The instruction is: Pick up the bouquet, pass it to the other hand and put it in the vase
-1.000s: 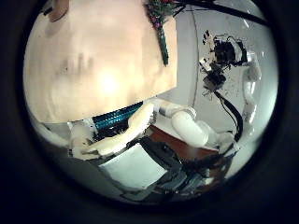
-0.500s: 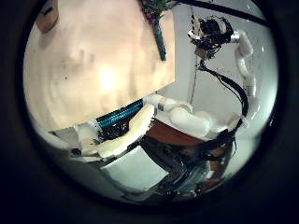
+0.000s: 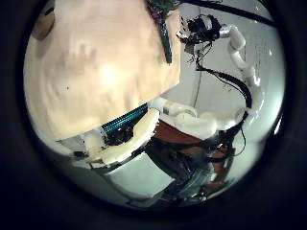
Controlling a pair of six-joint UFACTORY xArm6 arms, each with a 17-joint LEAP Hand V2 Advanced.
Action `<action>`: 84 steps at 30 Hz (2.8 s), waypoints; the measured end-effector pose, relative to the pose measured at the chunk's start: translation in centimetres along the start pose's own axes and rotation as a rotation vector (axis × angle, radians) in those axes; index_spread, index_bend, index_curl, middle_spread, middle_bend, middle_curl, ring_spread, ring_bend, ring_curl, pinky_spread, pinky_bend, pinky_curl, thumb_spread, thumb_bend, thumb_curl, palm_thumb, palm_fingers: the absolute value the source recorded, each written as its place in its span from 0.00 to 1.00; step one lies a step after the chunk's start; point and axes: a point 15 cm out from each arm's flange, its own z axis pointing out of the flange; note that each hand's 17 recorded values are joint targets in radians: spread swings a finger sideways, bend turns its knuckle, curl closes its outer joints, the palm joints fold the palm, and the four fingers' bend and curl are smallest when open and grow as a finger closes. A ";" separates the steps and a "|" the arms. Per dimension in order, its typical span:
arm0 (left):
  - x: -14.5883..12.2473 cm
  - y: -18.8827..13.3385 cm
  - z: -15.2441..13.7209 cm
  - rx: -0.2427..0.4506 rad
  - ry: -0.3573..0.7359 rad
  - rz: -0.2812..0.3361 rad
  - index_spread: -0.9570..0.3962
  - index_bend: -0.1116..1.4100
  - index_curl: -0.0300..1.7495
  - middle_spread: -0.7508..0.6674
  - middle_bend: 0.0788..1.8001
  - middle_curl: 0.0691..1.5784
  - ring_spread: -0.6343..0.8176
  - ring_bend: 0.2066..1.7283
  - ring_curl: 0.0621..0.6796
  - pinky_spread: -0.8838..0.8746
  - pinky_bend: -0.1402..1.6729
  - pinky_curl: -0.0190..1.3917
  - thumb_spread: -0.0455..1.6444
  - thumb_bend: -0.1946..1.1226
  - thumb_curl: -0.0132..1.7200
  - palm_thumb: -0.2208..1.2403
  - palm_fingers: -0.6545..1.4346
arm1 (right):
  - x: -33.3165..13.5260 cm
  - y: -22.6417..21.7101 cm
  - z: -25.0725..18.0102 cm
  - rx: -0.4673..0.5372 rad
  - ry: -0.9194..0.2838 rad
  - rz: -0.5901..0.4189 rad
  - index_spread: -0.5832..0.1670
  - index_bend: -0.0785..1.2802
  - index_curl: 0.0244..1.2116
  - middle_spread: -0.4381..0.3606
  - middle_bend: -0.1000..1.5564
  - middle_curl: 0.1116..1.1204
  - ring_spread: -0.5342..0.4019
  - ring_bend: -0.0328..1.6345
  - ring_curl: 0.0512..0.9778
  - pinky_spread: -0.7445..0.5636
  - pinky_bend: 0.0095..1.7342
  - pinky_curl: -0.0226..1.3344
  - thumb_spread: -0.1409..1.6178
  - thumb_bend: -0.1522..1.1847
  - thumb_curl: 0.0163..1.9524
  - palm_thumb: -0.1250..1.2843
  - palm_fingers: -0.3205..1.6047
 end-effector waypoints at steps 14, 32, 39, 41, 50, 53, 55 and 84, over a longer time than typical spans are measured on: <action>0.3 -0.9 0.6 -0.029 0.000 0.011 0.74 0.20 0.25 0.72 0.06 0.14 0.76 0.16 0.18 0.70 0.19 0.23 0.56 0.12 0.19 0.37 0.42 | 1.2 -0.3 3.9 0.037 0.022 0.025 0.78 0.17 0.20 0.88 0.22 0.23 0.85 0.33 0.20 0.88 0.19 0.24 0.69 0.10 0.18 0.55 0.27; 0.4 -0.8 0.3 -0.022 0.001 0.003 0.74 0.20 0.25 0.72 0.06 0.14 0.76 0.15 0.18 0.70 0.19 0.23 0.56 0.12 0.19 0.37 0.42 | 2.3 1.0 4.7 0.021 0.025 0.042 0.78 0.17 0.21 0.85 0.25 0.24 0.83 0.36 0.20 0.87 0.18 0.24 0.67 0.10 0.19 0.58 0.29; 0.5 -0.8 0.3 -0.022 0.000 0.008 0.74 0.20 0.25 0.72 0.06 0.14 0.77 0.15 0.19 0.70 0.19 0.23 0.56 0.12 0.19 0.37 0.42 | 3.0 2.6 5.4 0.003 0.021 0.062 0.78 0.17 0.21 0.85 0.25 0.25 0.83 0.36 0.20 0.87 0.18 0.24 0.67 0.10 0.19 0.58 0.29; 0.6 -0.8 0.2 -0.020 0.000 0.009 0.74 0.20 0.25 0.72 0.06 0.14 0.77 0.15 0.19 0.70 0.19 0.23 0.56 0.12 0.19 0.37 0.42 | 3.2 2.6 5.7 -0.002 0.020 0.066 0.78 0.17 0.21 0.85 0.25 0.25 0.83 0.36 0.20 0.87 0.18 0.24 0.67 0.10 0.19 0.58 0.29; 0.6 -0.6 0.3 -0.025 0.001 0.007 0.74 0.20 0.25 0.71 0.06 0.14 0.77 0.15 0.19 0.70 0.19 0.23 0.56 0.12 0.19 0.37 0.42 | 3.7 2.3 6.0 0.009 0.021 0.076 0.78 0.17 0.21 0.85 0.27 0.25 0.82 0.38 0.19 0.86 0.18 0.23 0.67 0.10 0.19 0.59 0.30; 0.7 -0.5 0.1 -0.021 0.001 0.008 0.74 0.20 0.25 0.71 0.06 0.14 0.77 0.15 0.19 0.71 0.19 0.23 0.56 0.12 0.19 0.37 0.42 | 3.8 2.2 6.1 0.006 0.021 0.078 0.78 0.17 0.21 0.84 0.27 0.25 0.82 0.38 0.19 0.86 0.18 0.23 0.67 0.10 0.19 0.59 0.31; 0.7 -0.4 0.0 -0.017 0.001 0.007 0.74 0.20 0.25 0.71 0.06 0.14 0.77 0.14 0.20 0.70 0.19 0.23 0.56 0.12 0.19 0.37 0.42 | 3.8 2.2 6.6 -0.004 0.021 0.079 0.77 0.19 0.22 0.83 0.31 0.27 0.80 0.39 0.19 0.86 0.16 0.22 0.67 0.10 0.19 0.60 0.35; 1.1 -0.1 -0.4 -0.013 -0.002 0.000 0.75 0.20 0.25 0.71 0.06 0.14 0.76 0.15 0.20 0.70 0.19 0.23 0.57 0.12 0.19 0.38 0.43 | 5.4 0.1 5.4 0.105 0.026 0.095 0.25 0.56 0.64 0.25 0.68 0.64 0.29 0.77 0.50 0.24 0.65 0.37 0.60 0.12 0.26 0.89 0.82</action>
